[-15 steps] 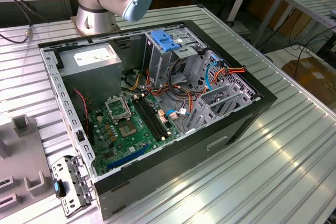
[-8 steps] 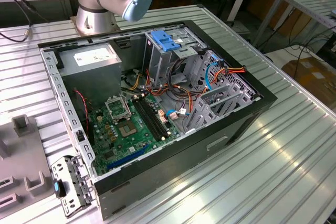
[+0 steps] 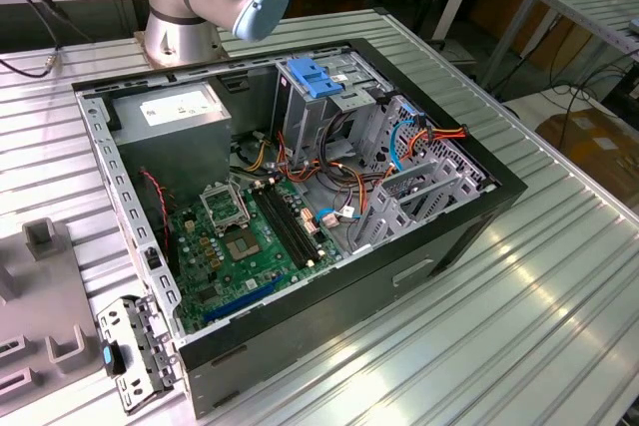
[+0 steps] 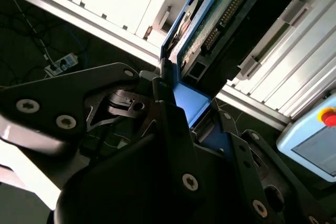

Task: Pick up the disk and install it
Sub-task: 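Pick up the disk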

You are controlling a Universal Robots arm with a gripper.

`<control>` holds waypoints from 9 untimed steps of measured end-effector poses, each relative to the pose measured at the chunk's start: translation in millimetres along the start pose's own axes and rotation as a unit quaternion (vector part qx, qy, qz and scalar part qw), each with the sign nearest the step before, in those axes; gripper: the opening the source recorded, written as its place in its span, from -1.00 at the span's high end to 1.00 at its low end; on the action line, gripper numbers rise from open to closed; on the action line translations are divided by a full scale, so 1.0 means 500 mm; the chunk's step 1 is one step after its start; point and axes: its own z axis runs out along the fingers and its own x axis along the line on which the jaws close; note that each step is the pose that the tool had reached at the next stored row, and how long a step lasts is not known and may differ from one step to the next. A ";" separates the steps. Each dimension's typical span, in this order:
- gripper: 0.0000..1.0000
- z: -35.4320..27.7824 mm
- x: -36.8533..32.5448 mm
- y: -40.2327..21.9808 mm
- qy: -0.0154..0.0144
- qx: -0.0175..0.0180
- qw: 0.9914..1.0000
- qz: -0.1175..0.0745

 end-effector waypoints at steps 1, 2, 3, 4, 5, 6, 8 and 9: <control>0.26 -0.002 0.000 0.000 0.000 0.000 1.000 0.000; 0.26 -0.004 0.000 0.000 0.000 0.000 1.000 0.000; 0.26 -0.006 0.000 0.000 0.000 0.000 1.000 0.000; 0.26 -0.008 0.000 0.000 0.000 0.000 1.000 0.000; 0.26 -0.009 0.000 0.000 0.000 0.000 1.000 0.000; 0.26 -0.011 0.000 0.000 0.000 0.000 1.000 0.000; 0.26 -0.015 0.000 0.000 0.000 0.000 1.000 0.000; 0.26 -0.018 0.000 0.001 0.000 0.000 1.000 0.000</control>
